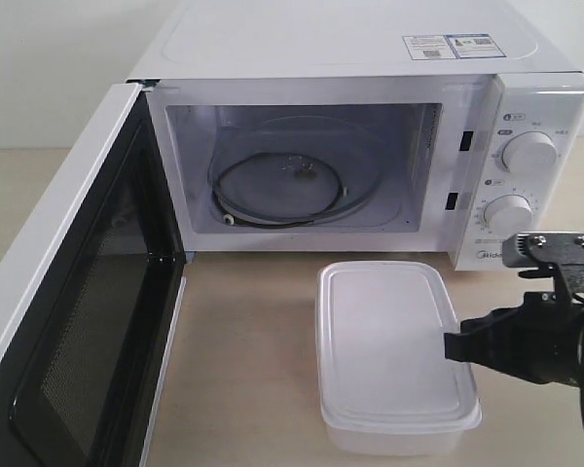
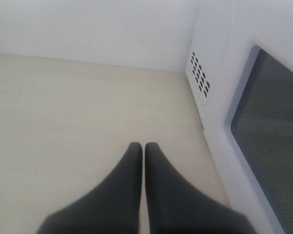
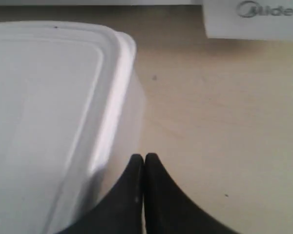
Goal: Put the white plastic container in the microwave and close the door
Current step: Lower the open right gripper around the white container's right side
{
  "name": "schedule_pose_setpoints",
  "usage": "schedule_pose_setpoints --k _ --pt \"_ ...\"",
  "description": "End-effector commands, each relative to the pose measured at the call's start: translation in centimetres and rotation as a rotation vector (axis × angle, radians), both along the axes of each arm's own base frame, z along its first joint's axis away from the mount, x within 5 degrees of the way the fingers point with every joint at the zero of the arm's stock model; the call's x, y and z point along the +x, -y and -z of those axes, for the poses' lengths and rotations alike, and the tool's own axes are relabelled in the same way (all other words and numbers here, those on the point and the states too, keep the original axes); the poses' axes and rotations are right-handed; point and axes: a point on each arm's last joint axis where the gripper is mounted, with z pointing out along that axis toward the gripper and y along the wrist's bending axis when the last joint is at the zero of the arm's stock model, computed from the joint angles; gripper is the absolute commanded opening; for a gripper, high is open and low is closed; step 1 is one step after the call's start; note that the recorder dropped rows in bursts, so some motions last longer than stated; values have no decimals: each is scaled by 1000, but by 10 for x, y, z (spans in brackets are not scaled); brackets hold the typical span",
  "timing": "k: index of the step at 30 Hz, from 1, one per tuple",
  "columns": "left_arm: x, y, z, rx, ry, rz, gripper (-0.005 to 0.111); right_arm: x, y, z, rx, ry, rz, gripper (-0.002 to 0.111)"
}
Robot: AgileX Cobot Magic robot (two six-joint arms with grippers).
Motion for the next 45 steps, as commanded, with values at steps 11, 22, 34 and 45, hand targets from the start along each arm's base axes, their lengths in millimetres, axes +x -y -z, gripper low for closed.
schedule_pose_setpoints --k 11,22,34,45 --pt "0 0 1 -6 -1 -3 4 1 -4 -19 -54 -76 73 0" --pt "0 0 1 -6 -1 -3 4 -9 -6 -44 91 45 82 0" --pt "0 0 1 -6 -1 -3 4 -3 -8 -38 203 28 150 0" --pt "0 0 1 -6 -1 -3 4 -2 41 -33 157 -10 244 0"
